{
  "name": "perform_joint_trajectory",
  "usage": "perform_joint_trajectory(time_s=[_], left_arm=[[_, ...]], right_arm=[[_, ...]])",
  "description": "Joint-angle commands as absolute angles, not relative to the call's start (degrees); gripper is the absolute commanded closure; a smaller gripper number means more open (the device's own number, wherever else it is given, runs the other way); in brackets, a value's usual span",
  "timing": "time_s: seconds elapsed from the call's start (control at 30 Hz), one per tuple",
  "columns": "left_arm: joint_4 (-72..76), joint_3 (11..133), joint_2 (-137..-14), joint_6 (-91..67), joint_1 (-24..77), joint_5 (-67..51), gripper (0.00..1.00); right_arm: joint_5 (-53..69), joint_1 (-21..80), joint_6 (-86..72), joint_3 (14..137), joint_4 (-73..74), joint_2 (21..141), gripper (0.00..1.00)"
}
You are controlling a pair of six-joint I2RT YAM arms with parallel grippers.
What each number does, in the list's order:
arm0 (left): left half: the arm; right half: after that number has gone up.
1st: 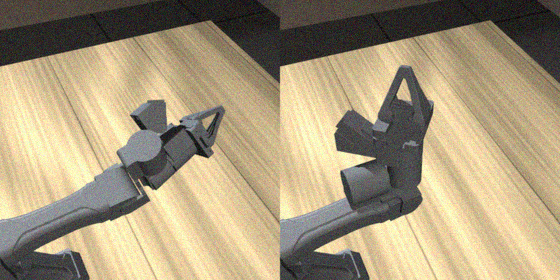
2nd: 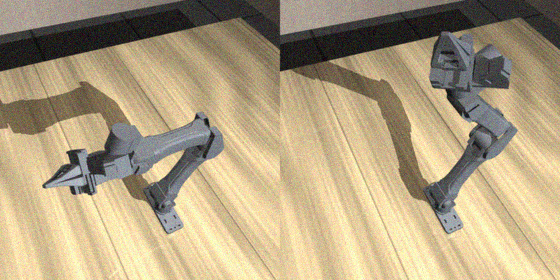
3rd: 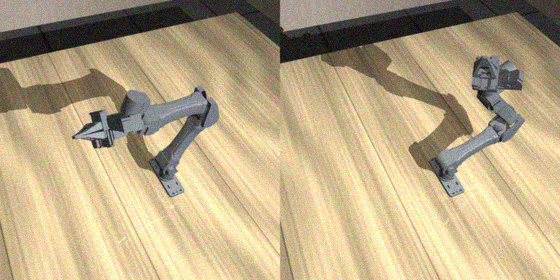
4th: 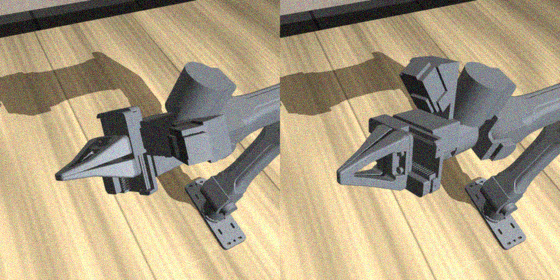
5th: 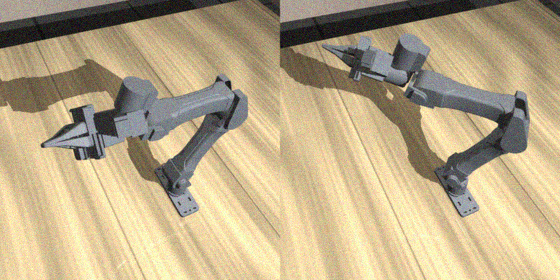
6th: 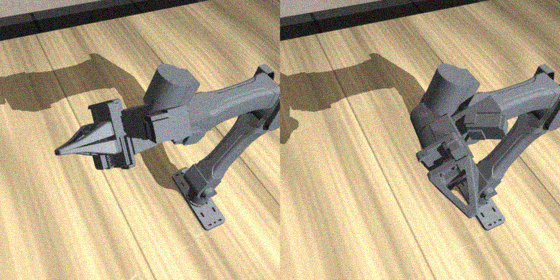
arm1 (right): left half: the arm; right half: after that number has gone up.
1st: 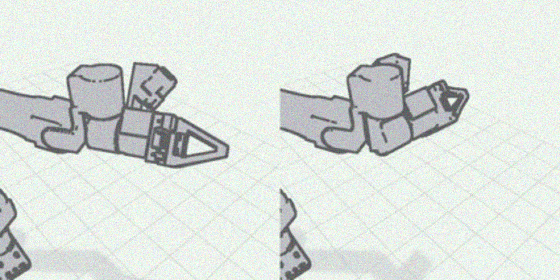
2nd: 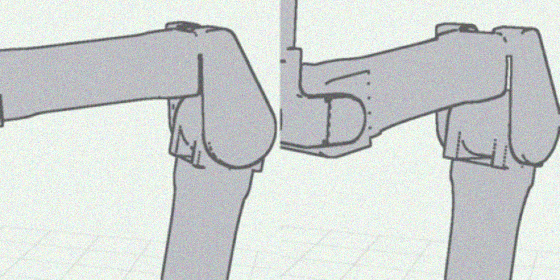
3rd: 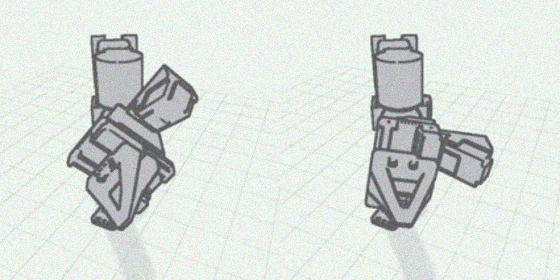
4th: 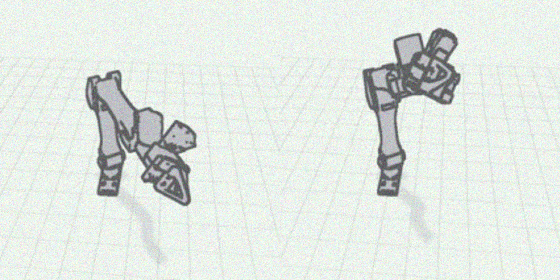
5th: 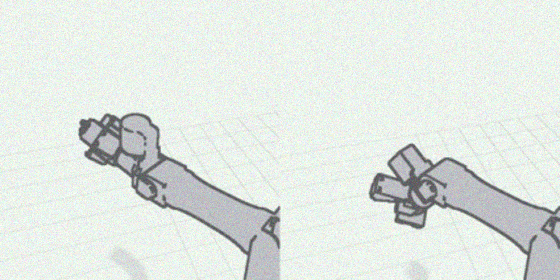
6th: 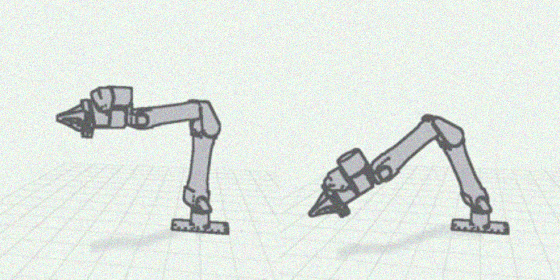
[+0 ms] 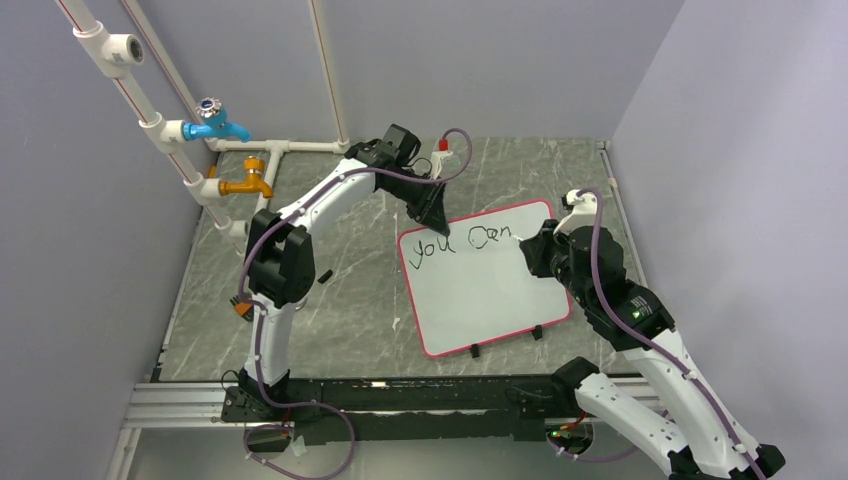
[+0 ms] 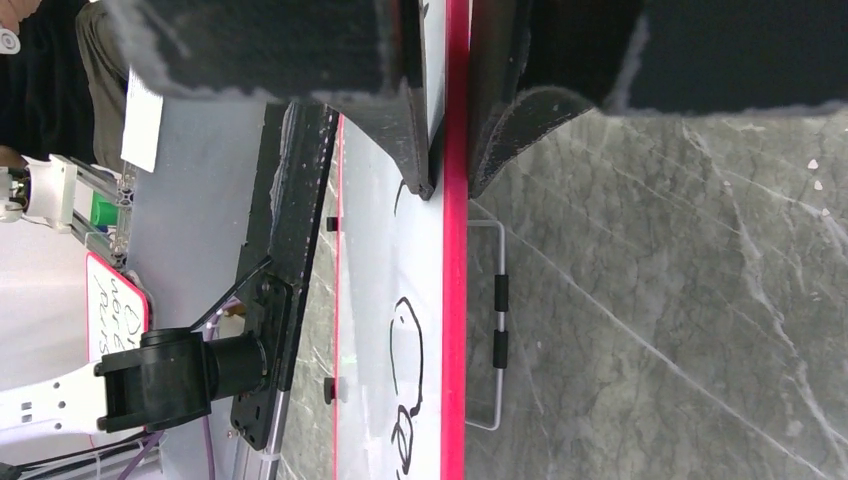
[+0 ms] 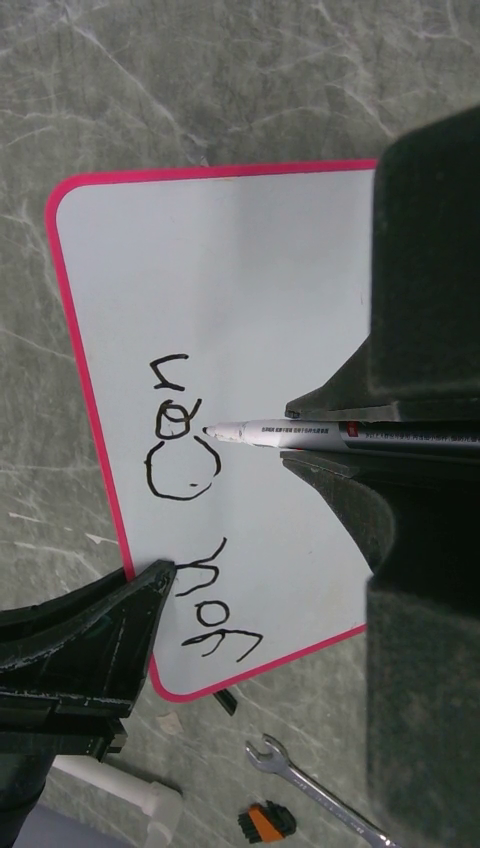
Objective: Write a sentence on the whiteboard
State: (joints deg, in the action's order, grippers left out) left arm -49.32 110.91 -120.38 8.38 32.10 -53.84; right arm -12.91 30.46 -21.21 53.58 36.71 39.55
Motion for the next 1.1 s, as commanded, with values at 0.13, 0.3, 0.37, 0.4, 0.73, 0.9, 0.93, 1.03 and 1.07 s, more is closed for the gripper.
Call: perform_joint_trajectory(time_s=[0.13, 0.3, 0.37, 0.4, 0.73, 0.9, 0.93, 1.03, 1.07], left_arm=[[-51.0, 113.5, -118.6, 9.8, 34.2, -54.7, 0.94], [-51.2, 113.6, -116.4, 9.9, 35.3, -52.0, 1.00], [-51.0, 112.9, -115.0, 10.1, 36.0, -50.0, 1.00], [-50.5, 112.1, -114.2, 10.1, 36.2, -48.9, 1.00], [-40.5, 99.2, -103.7, 8.1, 38.0, -42.1, 1.00], [-38.8, 96.0, -100.2, 8.7, 38.8, -40.2, 1.00], [-38.8, 95.7, -99.8, 9.1, 39.2, -39.5, 1.00], [-38.4, 94.3, -98.8, 9.8, 40.4, -37.4, 1.00], [-37.8, 93.6, -98.4, 9.9, 40.9, -36.8, 1.00]], right_arm=[[-12.9, 30.3, -21.4, 53.6, 34.8, 38.5, 1.00], [-12.8, 30.3, -21.3, 54.0, 35.2, 38.2, 1.00], [-12.3, 30.3, -21.2, 54.3, 35.0, 37.9, 1.00], [-11.9, 30.3, -21.1, 54.4, 34.9, 37.7, 1.00], [-6.8, 30.3, -21.5, 54.0, 34.8, 36.3, 1.00], [-4.0, 30.4, -22.0, 53.7, 34.8, 36.9, 1.00], [-3.6, 30.4, -22.1, 53.8, 35.0, 37.0, 1.00], [-2.5, 30.4, -21.9, 54.0, 35.9, 36.9, 1.00], [-2.1, 30.4, -21.6, 54.1, 36.1, 36.8, 1.00]])
